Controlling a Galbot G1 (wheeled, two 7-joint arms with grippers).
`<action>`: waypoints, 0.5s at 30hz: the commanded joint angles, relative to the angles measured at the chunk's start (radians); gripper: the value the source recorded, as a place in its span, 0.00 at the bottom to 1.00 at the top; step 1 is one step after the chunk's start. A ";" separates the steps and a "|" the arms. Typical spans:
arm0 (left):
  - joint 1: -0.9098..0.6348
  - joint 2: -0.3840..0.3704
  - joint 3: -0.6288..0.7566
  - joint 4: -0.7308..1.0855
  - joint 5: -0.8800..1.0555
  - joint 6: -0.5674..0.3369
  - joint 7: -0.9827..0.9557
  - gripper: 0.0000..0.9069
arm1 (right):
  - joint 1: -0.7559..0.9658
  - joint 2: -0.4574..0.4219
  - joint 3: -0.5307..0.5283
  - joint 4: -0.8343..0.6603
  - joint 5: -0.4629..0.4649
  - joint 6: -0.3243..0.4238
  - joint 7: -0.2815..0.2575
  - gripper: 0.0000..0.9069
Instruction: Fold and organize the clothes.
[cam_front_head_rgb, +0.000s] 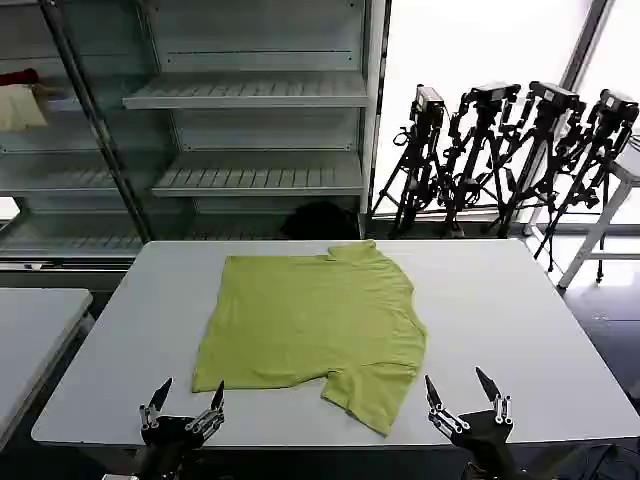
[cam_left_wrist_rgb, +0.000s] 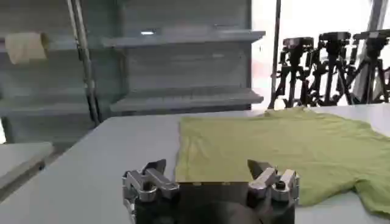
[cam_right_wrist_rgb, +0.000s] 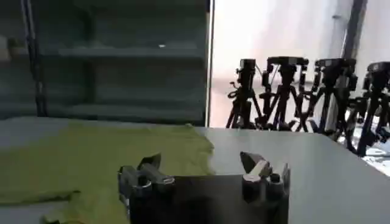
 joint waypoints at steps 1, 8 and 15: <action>-0.085 -0.004 0.025 -0.002 -0.056 0.136 0.027 1.00 | 0.138 0.046 -0.138 0.040 0.117 -0.317 0.072 1.00; -0.144 -0.009 0.050 0.035 -0.097 0.190 0.025 1.00 | 0.161 0.075 -0.167 0.024 0.156 -0.405 0.111 1.00; -0.162 -0.005 0.039 0.051 -0.134 0.203 0.024 1.00 | 0.178 0.089 -0.200 0.026 0.174 -0.479 0.117 1.00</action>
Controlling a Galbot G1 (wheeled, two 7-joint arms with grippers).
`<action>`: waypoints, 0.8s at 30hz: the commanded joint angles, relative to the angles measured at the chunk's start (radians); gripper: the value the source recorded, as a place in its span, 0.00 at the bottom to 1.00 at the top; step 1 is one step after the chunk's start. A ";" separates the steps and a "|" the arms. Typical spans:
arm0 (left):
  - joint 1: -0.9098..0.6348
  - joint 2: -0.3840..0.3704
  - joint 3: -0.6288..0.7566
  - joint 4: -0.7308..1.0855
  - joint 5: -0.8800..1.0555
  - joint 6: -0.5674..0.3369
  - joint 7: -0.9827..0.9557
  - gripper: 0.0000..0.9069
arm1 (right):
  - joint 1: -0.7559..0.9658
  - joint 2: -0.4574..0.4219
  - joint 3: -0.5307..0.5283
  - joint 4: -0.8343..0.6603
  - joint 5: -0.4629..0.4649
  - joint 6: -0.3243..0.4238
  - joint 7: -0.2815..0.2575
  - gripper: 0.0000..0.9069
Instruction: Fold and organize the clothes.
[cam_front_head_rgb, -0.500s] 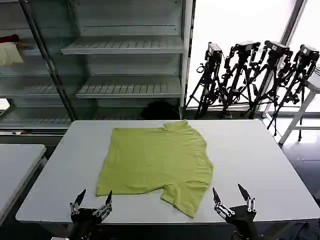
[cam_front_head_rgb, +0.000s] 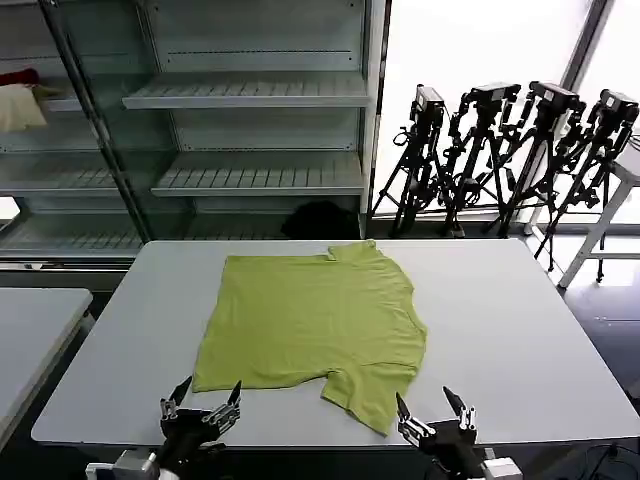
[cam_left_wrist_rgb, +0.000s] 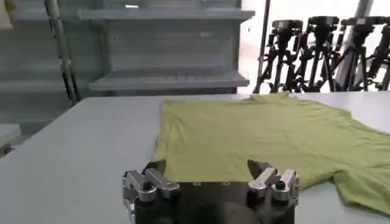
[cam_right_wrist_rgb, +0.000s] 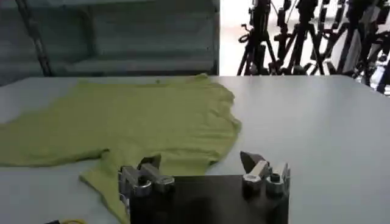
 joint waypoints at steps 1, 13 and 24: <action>-0.055 0.000 0.008 0.027 -0.056 0.060 0.006 1.00 | 0.055 0.028 -0.075 0.006 0.060 -0.187 0.044 1.00; -0.105 -0.001 -0.014 0.140 -0.132 0.050 0.014 1.00 | 0.082 0.046 -0.122 -0.015 0.044 -0.188 0.046 1.00; -0.126 0.005 -0.039 0.246 -0.141 0.025 0.027 1.00 | 0.099 0.051 -0.122 -0.018 0.044 -0.187 0.038 1.00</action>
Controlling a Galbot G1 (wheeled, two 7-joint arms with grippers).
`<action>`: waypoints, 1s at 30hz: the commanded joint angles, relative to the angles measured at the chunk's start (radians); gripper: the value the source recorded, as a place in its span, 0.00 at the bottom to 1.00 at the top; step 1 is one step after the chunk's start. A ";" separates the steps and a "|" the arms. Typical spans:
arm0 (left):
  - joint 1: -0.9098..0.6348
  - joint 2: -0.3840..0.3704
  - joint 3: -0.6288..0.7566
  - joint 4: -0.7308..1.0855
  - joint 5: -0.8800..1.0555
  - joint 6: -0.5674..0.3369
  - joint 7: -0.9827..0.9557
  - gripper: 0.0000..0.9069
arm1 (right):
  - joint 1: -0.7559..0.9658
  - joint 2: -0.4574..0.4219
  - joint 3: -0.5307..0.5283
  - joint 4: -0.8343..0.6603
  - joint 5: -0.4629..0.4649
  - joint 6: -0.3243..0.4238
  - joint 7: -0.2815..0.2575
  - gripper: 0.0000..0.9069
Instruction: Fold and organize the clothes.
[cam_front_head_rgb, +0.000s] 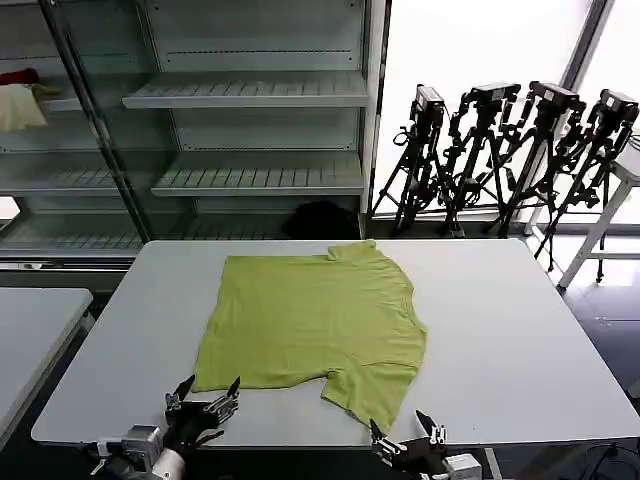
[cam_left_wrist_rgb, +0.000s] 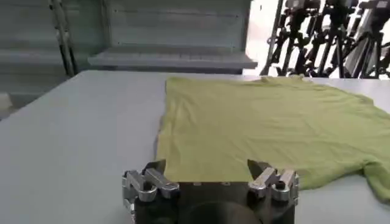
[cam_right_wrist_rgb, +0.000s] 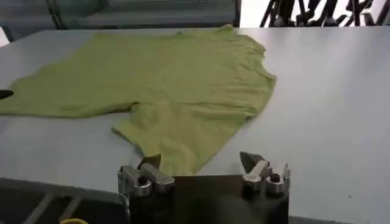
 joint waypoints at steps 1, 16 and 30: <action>-0.023 0.007 -0.021 0.113 -0.032 -0.011 0.006 1.00 | 0.015 0.005 -0.013 0.000 0.005 -0.022 -0.001 1.00; -0.016 0.007 -0.016 0.117 -0.025 -0.044 0.032 0.06 | 0.006 0.008 -0.009 -0.012 0.006 -0.020 -0.011 0.10; -0.016 0.007 -0.014 0.136 -0.026 -0.049 0.062 0.01 | 0.009 0.008 -0.006 -0.024 0.008 -0.021 -0.030 0.00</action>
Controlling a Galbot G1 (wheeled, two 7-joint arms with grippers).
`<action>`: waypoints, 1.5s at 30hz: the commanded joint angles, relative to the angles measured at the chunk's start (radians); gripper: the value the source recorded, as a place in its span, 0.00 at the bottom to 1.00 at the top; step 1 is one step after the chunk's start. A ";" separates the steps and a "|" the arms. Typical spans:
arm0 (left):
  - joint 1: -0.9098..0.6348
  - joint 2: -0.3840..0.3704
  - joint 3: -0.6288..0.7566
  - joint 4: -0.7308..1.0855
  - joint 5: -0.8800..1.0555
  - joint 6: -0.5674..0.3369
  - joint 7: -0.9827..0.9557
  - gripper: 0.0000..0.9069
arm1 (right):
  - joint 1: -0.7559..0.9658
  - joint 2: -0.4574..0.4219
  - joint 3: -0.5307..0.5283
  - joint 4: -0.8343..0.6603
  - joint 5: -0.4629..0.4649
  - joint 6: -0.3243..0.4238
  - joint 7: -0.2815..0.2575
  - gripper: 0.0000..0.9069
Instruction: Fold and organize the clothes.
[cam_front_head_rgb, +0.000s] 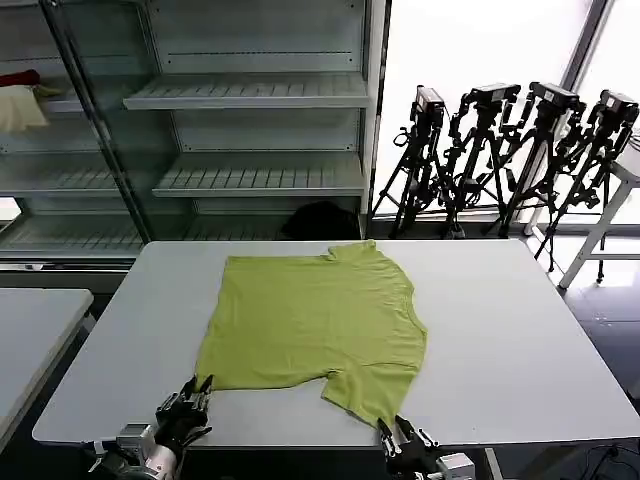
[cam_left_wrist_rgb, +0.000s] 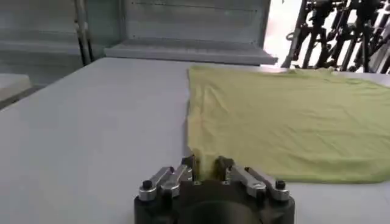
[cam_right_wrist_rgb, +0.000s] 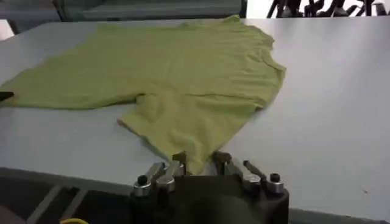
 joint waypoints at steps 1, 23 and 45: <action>0.003 0.000 0.002 0.014 -0.003 -0.003 0.018 0.02 | 0.001 -0.003 0.002 -0.003 0.006 -0.003 -0.019 0.00; -0.197 -0.002 -0.003 -0.094 -0.068 0.035 -0.028 0.02 | 0.178 -0.013 0.153 0.007 -0.009 0.014 -0.086 0.00; -0.580 -0.112 0.196 0.192 -0.045 0.085 -0.242 0.02 | 0.513 -0.016 0.117 -0.302 -0.117 0.081 -0.367 0.00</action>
